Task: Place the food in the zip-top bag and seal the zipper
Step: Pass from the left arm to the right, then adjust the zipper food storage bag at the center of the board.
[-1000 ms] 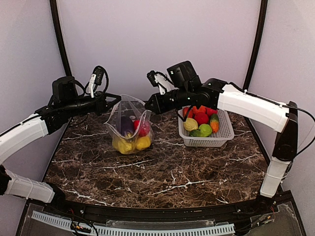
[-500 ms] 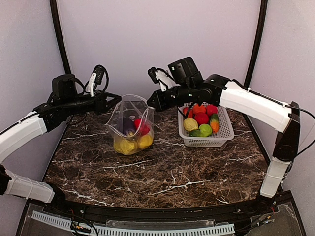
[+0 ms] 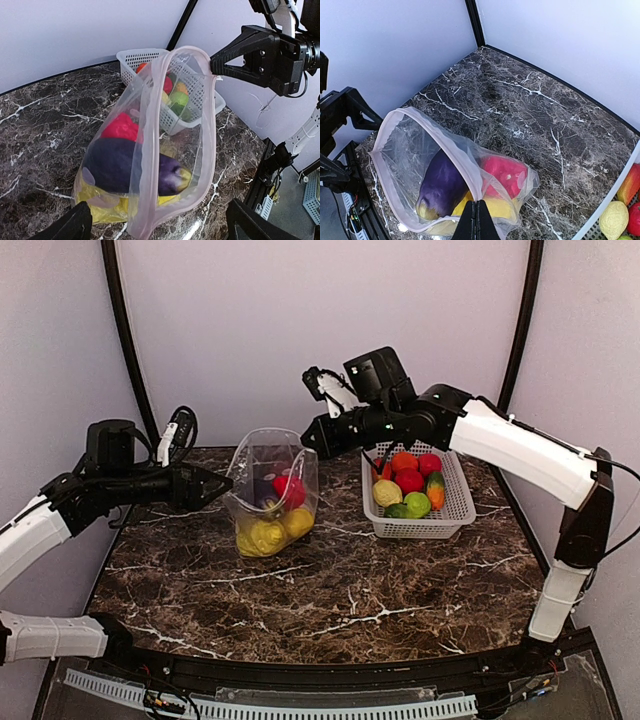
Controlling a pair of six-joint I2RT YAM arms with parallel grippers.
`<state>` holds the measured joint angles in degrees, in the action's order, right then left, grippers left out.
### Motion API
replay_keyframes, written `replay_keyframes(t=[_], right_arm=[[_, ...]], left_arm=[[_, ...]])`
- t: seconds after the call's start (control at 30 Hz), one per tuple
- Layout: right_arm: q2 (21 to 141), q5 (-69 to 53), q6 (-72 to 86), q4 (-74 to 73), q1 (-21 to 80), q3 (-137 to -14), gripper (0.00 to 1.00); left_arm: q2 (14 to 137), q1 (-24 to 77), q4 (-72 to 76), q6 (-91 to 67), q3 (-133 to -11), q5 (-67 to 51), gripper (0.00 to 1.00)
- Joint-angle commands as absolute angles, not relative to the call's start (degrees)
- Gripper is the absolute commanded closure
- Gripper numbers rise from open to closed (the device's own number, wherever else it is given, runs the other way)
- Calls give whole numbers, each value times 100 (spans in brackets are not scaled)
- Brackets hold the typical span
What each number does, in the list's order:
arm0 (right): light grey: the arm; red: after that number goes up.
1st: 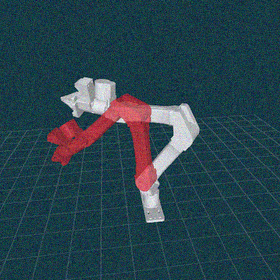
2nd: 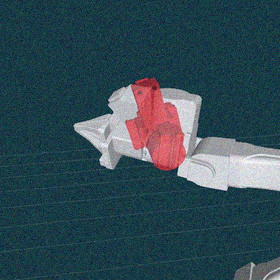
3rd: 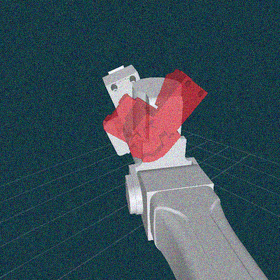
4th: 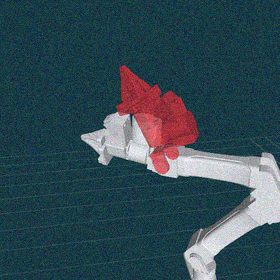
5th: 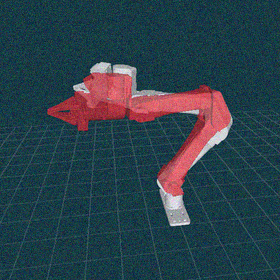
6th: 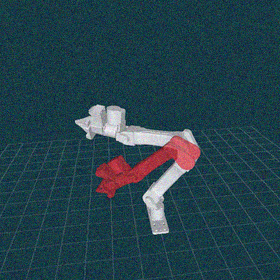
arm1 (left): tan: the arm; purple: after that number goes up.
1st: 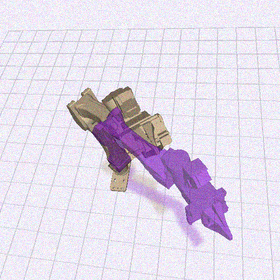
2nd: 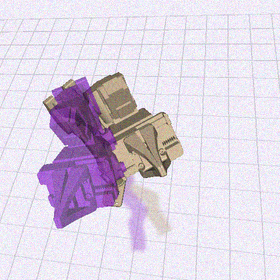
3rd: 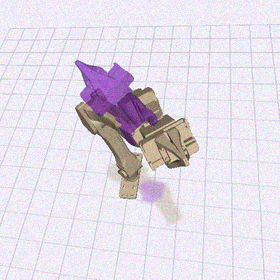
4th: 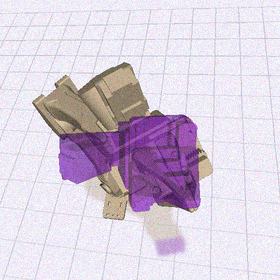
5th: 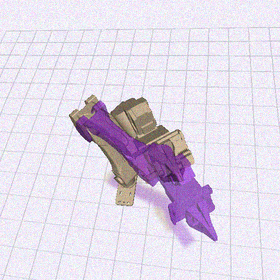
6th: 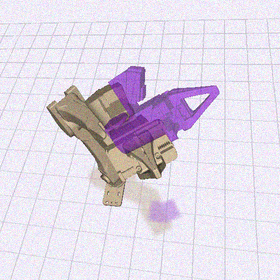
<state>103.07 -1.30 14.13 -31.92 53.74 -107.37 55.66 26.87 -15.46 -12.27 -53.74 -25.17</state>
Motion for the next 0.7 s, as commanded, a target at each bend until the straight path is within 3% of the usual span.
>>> replay_keyframes(t=[0.0, 0.17, 0.4, 0.67], right_arm=[[10332, -18, 1319, -3066, 5423, -10982, 100], [10354, -25, 1305, -3069, 5422, -11006, 100], [10327, -18, 1318, -3112, 5440, -10965, 100], [10286, -20, 1327, -3160, 5458, -10918, 100]], left_arm=[[5221, 2698, -2094, -1467, -5029, -2460, 10], [5233, 2699, -2153, -1513, -4938, -2467, 33], [5343, 2698, -1919, -1491, -4973, -2369, 44], [5497, 2698, -1466, -1545, -4965, -2584, 65]])
